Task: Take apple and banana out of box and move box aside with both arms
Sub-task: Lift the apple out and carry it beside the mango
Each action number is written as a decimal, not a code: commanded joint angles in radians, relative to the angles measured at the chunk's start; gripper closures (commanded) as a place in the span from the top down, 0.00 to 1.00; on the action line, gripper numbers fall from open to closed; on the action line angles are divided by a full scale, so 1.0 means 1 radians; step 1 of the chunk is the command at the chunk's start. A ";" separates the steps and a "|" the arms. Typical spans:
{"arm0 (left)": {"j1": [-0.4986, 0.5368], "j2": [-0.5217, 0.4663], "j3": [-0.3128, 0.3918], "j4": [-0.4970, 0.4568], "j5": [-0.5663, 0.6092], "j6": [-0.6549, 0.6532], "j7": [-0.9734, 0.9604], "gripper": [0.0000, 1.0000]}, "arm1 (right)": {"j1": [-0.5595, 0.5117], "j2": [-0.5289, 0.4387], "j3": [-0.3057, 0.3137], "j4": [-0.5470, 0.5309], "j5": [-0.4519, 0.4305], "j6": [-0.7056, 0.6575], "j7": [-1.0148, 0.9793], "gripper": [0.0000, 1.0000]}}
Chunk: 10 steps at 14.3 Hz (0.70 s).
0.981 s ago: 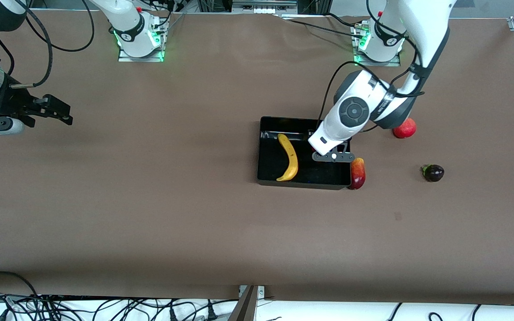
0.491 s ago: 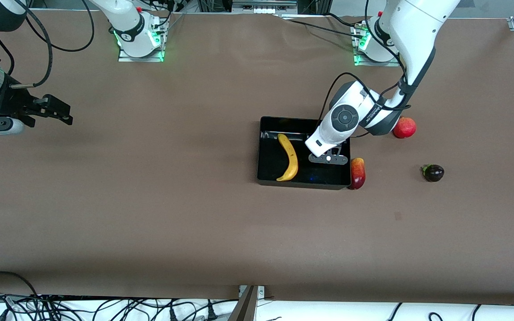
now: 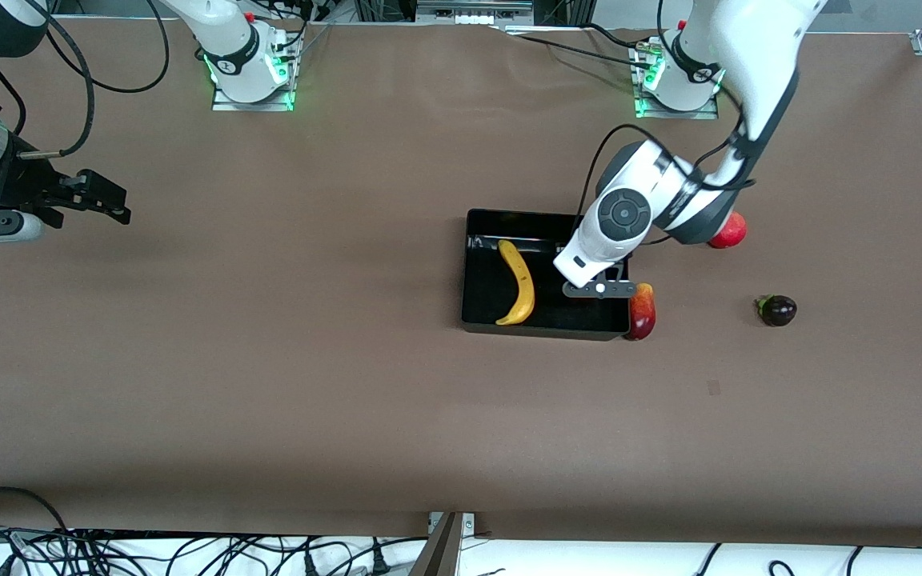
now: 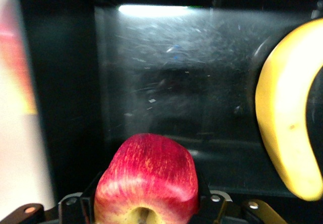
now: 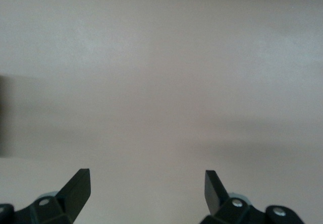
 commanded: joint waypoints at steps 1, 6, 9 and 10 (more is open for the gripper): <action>0.036 -0.052 -0.004 0.148 0.007 -0.248 0.012 0.22 | -0.013 -0.003 0.008 0.004 -0.004 -0.013 -0.007 1.00; 0.218 -0.072 -0.003 0.128 0.012 -0.361 0.429 0.25 | -0.013 -0.003 0.008 0.004 -0.005 -0.013 -0.007 1.00; 0.333 -0.065 -0.003 0.011 0.014 -0.261 0.590 0.27 | -0.011 -0.003 0.008 0.004 -0.005 -0.013 -0.007 1.00; 0.352 -0.065 -0.003 -0.041 0.012 -0.194 0.620 0.27 | -0.011 -0.003 0.008 0.004 -0.005 -0.013 -0.007 1.00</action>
